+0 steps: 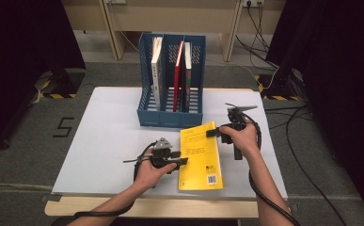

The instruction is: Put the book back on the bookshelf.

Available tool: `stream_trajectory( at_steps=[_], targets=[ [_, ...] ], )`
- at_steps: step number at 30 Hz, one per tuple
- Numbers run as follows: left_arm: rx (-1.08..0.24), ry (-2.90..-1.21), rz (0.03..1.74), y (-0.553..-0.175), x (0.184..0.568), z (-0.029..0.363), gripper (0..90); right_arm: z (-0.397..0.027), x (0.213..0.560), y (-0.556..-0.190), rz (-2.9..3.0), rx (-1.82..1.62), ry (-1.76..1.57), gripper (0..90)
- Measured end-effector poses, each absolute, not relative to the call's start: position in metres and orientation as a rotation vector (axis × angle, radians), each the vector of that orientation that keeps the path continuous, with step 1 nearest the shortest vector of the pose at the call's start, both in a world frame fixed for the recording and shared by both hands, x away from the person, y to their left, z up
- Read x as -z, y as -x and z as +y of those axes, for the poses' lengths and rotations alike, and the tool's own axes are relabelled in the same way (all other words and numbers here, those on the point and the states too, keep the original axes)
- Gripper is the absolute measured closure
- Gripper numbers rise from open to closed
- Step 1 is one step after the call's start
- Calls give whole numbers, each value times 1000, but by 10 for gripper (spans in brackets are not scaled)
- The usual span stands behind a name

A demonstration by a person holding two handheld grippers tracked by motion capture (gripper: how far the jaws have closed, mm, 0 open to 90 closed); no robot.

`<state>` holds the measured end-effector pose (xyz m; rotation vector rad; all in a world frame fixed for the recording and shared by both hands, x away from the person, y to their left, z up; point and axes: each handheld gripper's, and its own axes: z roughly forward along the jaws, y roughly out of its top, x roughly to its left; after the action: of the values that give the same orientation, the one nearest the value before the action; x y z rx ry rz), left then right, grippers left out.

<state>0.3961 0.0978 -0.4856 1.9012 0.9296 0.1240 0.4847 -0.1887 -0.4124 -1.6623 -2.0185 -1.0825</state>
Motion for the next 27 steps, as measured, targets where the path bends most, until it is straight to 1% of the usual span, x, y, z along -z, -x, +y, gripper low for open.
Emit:
stream_trajectory(
  at_steps=[4,9,14,27],
  targets=[
    [-191,-1892,926,-395,475,113,495,-189,406,-481,-2022,1106,1644,754],
    [-292,-1890,938,-394,467,143,477,-188,396,-476,-2042,1143,1640,755],
    [-330,-1861,990,-395,468,168,452,-187,388,-474,-2066,1176,1630,756],
    [-429,-1794,1109,-395,475,215,448,-185,371,-465,-2100,1254,1607,757]
  ],
)
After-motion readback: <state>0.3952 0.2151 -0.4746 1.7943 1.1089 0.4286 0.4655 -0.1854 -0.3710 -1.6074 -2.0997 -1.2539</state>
